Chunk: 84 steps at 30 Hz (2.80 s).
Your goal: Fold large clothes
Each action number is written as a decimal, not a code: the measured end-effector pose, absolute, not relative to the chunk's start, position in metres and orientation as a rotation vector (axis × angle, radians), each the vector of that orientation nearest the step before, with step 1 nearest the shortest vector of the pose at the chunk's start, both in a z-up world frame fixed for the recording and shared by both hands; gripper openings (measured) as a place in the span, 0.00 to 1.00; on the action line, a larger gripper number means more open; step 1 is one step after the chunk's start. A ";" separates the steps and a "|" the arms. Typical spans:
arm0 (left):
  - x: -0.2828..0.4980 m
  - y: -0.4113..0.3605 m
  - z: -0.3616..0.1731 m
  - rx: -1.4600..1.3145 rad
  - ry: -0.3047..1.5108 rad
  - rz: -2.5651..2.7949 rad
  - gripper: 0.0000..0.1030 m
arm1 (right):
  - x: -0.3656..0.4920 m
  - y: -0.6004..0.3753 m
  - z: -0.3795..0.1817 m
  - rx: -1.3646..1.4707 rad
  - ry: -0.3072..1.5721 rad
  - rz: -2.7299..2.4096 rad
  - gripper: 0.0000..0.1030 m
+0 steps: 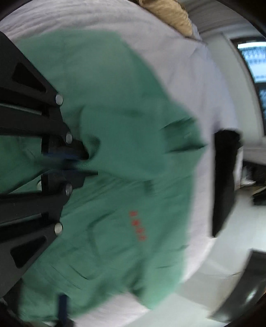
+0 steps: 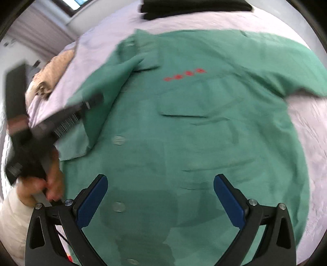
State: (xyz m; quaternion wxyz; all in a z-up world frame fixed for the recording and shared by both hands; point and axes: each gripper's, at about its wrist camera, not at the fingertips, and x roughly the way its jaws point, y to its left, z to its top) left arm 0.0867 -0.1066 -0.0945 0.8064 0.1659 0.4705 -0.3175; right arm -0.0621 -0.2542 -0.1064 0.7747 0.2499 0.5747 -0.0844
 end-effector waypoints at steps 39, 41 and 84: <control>0.257 0.067 -0.154 0.017 1.313 -0.258 0.94 | 0.062 -0.328 -0.147 0.978 1.017 -0.163 0.80; 0.257 0.062 -0.150 -0.006 1.287 -0.262 0.68 | 0.067 -0.329 -0.153 0.974 1.055 -0.188 0.75; 0.085 0.201 -0.095 0.102 1.201 -0.010 1.00 | 0.113 -0.039 -0.202 1.032 1.267 0.426 0.03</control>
